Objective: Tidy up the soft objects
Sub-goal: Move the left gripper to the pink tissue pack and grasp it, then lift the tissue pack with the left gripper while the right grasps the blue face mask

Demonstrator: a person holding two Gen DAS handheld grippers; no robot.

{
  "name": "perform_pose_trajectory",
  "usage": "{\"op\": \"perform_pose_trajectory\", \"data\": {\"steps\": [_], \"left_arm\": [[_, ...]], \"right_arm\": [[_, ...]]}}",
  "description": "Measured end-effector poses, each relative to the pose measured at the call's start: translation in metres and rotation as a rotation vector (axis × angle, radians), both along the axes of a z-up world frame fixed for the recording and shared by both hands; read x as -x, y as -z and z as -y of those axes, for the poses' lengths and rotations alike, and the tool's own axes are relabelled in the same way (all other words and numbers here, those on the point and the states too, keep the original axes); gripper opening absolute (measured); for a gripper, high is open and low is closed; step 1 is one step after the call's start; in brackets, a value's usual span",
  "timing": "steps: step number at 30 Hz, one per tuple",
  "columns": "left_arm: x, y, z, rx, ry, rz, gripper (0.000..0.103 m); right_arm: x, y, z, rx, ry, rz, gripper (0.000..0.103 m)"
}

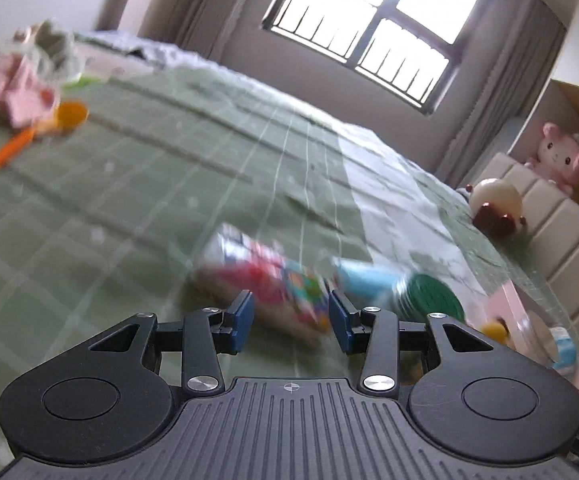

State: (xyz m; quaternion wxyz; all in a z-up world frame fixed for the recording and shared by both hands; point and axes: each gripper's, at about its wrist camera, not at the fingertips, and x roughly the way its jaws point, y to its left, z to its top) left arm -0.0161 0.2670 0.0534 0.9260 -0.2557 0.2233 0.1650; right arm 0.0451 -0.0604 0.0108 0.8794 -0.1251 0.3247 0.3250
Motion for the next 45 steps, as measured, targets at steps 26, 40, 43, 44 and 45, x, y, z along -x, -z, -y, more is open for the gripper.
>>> {"op": "perform_pose_trajectory", "data": {"steps": [26, 40, 43, 44, 45], "left_arm": [[-0.013, -0.013, 0.009, -0.298, 0.45, -0.177, 0.04], [-0.037, 0.004, 0.059, -0.516, 0.576, -0.27, 0.081], [-0.046, 0.007, 0.041, -0.487, 0.501, -0.308, 0.08], [-0.05, 0.012, 0.037, -0.464, 0.504, -0.332, 0.08], [-0.054, 0.016, 0.035, -0.444, 0.512, -0.35, 0.08]], "right_arm": [[0.014, 0.016, -0.004, 0.012, -0.003, 0.068, 0.075], [0.014, 0.018, 0.0, -0.005, 0.007, 0.062, 0.076], [0.013, 0.018, 0.0, -0.006, 0.006, 0.058, 0.077], [0.013, 0.018, 0.001, -0.007, 0.005, 0.057, 0.077], [0.012, 0.017, 0.001, -0.008, 0.004, 0.055, 0.077]]}}
